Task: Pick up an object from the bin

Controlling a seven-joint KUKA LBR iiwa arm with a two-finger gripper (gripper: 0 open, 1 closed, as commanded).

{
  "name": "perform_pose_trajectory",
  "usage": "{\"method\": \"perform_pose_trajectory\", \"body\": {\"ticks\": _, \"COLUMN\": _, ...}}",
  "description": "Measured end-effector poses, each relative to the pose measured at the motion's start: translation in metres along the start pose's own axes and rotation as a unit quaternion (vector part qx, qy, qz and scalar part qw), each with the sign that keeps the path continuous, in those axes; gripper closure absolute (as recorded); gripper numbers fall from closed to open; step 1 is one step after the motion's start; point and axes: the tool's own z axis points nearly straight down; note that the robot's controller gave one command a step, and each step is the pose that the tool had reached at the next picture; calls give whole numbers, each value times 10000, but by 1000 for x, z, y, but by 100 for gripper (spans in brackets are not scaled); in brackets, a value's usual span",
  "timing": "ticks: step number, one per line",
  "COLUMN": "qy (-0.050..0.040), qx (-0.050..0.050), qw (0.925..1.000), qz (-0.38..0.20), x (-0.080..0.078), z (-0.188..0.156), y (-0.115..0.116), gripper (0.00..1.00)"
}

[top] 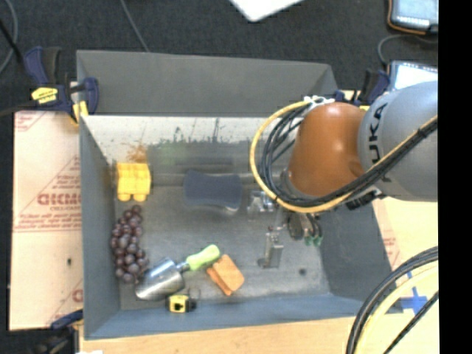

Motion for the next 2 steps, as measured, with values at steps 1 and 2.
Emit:
{"method": "perform_pose_trajectory", "body": {"ticks": 1, "qy": -39, "qx": 0, "qw": 10000, "qz": 0, "x": -2, "z": -4, "y": 0, "gripper": 0}}
{"method": "perform_pose_trajectory", "body": {"ticks": 2, "qy": -65, "qx": 10, "qw": 9997, "qz": -251, "x": 7, "z": 30, "y": 27, "gripper": 0}}
